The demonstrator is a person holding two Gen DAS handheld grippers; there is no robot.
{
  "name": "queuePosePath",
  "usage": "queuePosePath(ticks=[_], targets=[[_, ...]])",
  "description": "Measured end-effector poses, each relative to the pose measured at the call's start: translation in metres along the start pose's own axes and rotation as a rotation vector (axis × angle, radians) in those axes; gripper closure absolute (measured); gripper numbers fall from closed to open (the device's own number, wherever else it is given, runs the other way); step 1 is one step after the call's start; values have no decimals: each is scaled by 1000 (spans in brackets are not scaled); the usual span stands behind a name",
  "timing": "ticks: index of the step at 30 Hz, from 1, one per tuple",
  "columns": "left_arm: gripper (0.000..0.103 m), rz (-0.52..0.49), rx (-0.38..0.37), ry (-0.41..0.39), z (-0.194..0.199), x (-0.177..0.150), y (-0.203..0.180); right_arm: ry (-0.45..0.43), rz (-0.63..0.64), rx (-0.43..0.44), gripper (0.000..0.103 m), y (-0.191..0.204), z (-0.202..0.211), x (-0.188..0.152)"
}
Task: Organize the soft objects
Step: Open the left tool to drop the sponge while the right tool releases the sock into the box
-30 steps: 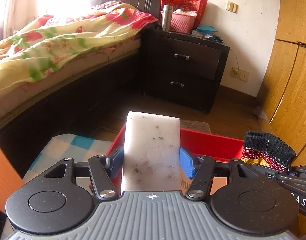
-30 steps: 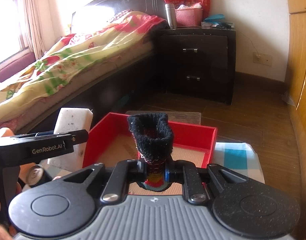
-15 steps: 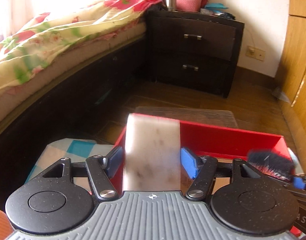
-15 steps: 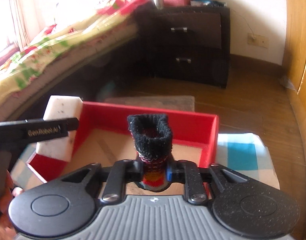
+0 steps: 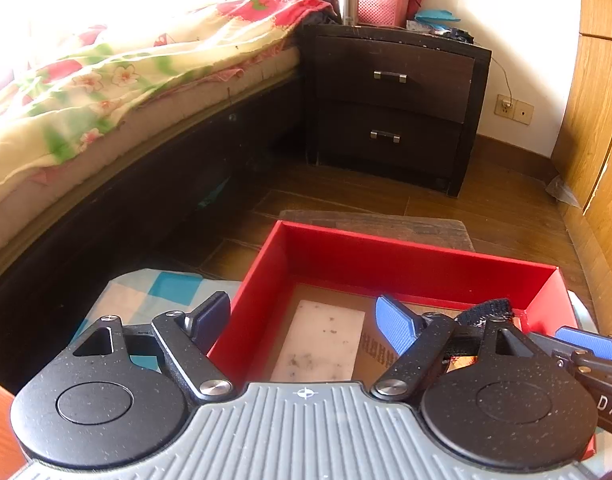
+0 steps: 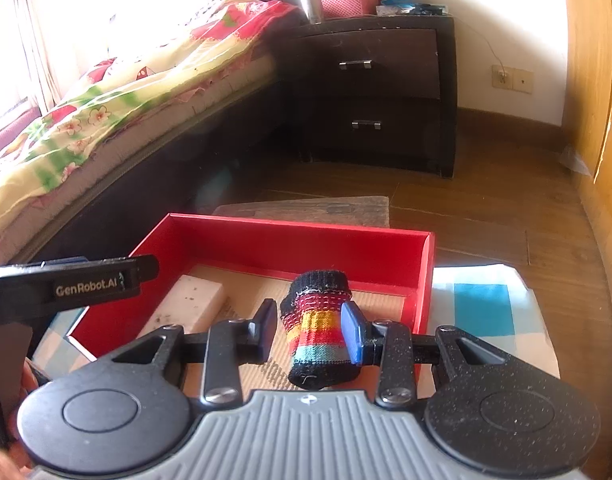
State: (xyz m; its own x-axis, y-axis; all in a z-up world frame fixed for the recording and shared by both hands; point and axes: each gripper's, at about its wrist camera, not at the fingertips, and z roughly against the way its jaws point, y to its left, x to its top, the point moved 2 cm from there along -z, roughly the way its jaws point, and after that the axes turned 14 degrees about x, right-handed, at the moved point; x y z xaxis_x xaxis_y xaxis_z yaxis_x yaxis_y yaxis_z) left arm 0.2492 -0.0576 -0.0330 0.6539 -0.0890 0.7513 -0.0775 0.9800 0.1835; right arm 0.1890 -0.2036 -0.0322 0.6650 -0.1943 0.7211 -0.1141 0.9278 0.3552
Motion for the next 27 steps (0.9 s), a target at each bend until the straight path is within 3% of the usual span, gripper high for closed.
queuePosePath(ticks=[14, 27], targets=[[23, -1, -20, -10, 47, -16, 17, -19, 24, 20, 89, 27, 40, -1], [23, 84, -88, 6, 79, -49, 50, -13, 66, -12, 87, 40, 82, -26]])
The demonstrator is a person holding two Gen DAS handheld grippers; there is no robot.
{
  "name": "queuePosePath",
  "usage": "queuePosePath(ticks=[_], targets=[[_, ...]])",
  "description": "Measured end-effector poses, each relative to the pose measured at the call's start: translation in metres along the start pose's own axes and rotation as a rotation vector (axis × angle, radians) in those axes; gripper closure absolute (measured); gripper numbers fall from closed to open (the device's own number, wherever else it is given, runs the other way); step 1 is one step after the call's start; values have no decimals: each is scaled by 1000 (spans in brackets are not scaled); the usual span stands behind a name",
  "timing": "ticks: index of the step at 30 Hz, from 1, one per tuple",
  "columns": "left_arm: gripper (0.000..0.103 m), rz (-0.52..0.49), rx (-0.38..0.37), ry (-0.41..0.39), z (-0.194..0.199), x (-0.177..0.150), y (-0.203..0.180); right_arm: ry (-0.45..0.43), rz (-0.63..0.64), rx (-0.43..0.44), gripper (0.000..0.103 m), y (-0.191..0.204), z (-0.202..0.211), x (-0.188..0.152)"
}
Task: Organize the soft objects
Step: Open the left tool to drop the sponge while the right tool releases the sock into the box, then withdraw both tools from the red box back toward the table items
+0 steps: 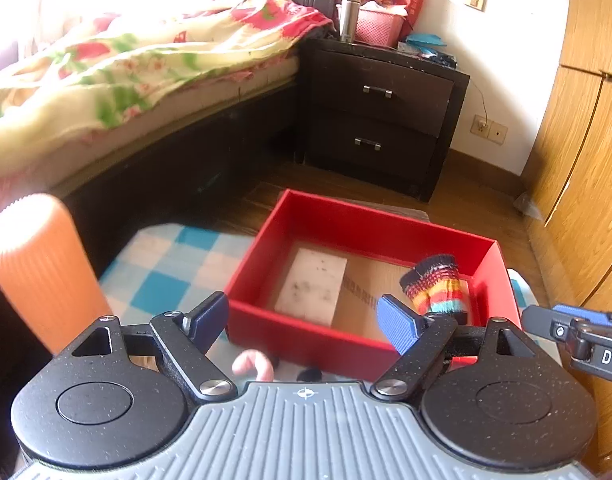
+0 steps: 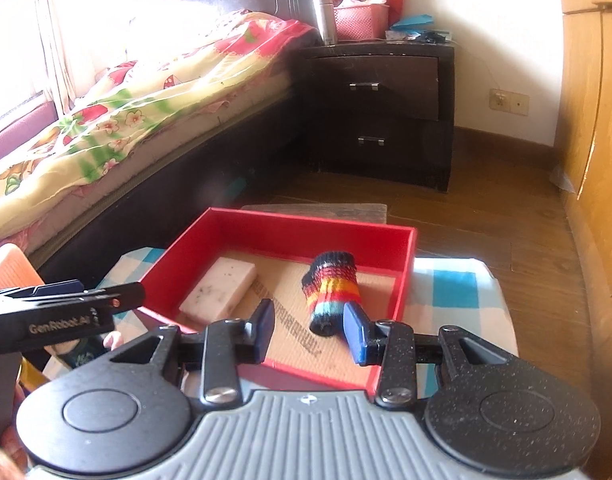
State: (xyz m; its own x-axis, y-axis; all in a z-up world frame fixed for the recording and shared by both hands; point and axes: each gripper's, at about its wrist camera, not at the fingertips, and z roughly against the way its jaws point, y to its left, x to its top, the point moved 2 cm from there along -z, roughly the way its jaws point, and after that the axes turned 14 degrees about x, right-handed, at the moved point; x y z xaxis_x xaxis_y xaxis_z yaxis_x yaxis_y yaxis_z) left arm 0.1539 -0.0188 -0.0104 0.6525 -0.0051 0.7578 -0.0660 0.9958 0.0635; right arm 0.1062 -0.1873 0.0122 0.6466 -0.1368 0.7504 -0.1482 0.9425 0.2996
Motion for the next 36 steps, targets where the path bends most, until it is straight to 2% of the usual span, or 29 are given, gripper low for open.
queuePosePath(ticks=[17, 36], targets=[[21, -20, -41, 0, 32, -29, 10, 52, -6, 16, 82, 12, 22, -40], [19, -45, -60, 64, 61, -76, 17, 78, -26, 17, 81, 13, 49, -72]])
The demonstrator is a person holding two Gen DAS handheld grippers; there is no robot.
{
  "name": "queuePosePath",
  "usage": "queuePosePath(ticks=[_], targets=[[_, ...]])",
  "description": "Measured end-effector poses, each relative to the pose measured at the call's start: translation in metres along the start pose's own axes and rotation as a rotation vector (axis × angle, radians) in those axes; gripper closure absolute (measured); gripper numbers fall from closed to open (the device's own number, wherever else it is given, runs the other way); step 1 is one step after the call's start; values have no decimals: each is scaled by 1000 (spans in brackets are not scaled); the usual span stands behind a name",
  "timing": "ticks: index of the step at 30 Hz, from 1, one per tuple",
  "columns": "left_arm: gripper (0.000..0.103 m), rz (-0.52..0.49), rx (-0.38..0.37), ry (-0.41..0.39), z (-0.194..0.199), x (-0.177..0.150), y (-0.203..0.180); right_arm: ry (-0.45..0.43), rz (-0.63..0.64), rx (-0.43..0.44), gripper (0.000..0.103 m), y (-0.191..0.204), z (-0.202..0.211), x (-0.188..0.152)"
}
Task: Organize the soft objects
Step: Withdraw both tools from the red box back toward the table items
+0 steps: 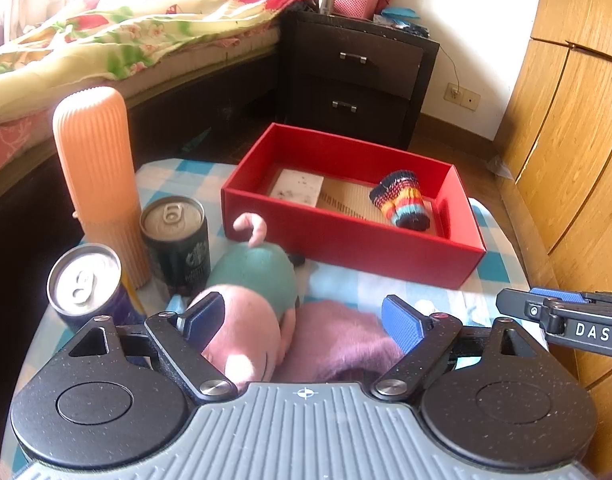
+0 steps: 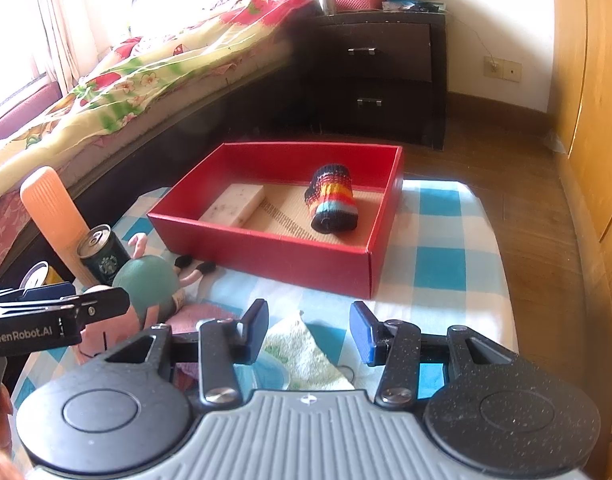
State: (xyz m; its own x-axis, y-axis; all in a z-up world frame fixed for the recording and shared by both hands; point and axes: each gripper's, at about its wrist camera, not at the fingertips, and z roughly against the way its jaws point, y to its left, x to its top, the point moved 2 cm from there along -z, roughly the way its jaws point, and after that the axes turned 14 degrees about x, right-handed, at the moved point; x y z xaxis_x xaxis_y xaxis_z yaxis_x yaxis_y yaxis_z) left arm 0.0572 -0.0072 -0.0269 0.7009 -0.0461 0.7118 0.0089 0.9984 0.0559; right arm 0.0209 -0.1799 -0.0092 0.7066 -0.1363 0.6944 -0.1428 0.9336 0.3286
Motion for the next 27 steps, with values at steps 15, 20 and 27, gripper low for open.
queuePosePath(ticks=[15, 20, 27], targets=[[17, -23, -14, 133, -3, -43, 6, 12, -20, 4, 81, 1, 10, -14], [17, -37, -17, 187, -4, -63, 5, 10, -32, 16, 80, 0, 18, -18], [17, -77, 19, 235, -10, -82, -2, 4, -47, 20, 73, -6, 30, -22]])
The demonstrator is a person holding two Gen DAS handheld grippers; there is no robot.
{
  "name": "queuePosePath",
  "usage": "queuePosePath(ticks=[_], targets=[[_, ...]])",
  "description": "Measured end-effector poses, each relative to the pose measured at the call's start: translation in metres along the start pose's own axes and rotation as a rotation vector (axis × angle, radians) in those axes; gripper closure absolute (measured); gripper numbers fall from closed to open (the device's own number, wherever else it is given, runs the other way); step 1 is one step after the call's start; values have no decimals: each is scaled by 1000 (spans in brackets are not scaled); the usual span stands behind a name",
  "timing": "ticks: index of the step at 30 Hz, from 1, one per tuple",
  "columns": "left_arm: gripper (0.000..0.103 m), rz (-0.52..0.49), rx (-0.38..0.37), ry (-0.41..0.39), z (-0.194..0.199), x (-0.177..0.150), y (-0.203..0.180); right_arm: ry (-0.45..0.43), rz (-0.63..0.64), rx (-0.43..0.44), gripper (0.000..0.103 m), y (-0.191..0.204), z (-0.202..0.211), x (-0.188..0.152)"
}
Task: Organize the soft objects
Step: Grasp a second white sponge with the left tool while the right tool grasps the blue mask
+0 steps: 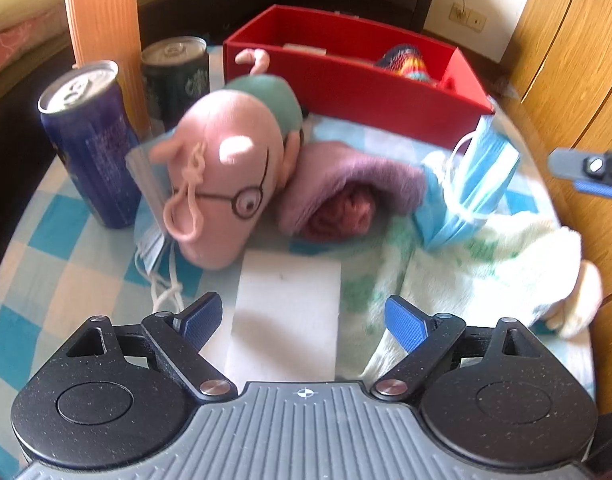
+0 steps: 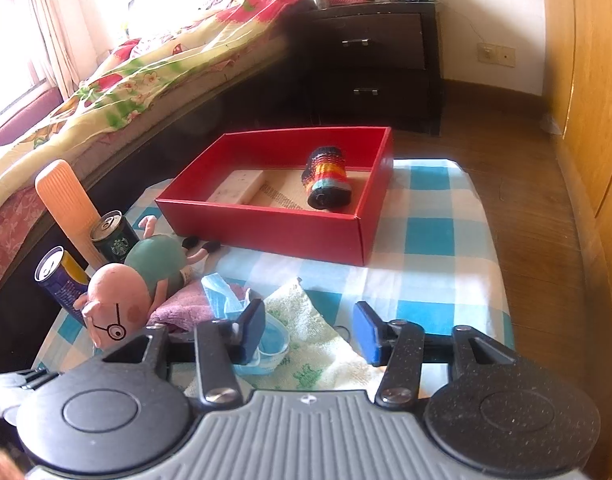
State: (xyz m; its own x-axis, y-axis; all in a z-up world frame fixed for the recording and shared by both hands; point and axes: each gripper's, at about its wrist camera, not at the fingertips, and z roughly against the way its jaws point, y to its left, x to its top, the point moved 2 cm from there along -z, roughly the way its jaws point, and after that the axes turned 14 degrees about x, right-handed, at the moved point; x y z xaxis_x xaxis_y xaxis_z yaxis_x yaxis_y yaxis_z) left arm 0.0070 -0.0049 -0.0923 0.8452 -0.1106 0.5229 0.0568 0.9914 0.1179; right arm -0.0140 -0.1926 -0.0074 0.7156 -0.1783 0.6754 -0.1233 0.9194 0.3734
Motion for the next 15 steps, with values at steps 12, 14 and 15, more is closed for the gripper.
queuePosePath(ticks=[12, 14, 15], targets=[[44, -42, 45, 62, -16, -10, -3, 34, -44, -27, 72, -23, 10, -12], [48, -8, 11, 71, -15, -7, 2, 48, -47, -25, 72, -23, 5, -13], [48, 20, -19, 81, -13, -6, 6, 54, -40, -18, 72, -20, 3, -13]])
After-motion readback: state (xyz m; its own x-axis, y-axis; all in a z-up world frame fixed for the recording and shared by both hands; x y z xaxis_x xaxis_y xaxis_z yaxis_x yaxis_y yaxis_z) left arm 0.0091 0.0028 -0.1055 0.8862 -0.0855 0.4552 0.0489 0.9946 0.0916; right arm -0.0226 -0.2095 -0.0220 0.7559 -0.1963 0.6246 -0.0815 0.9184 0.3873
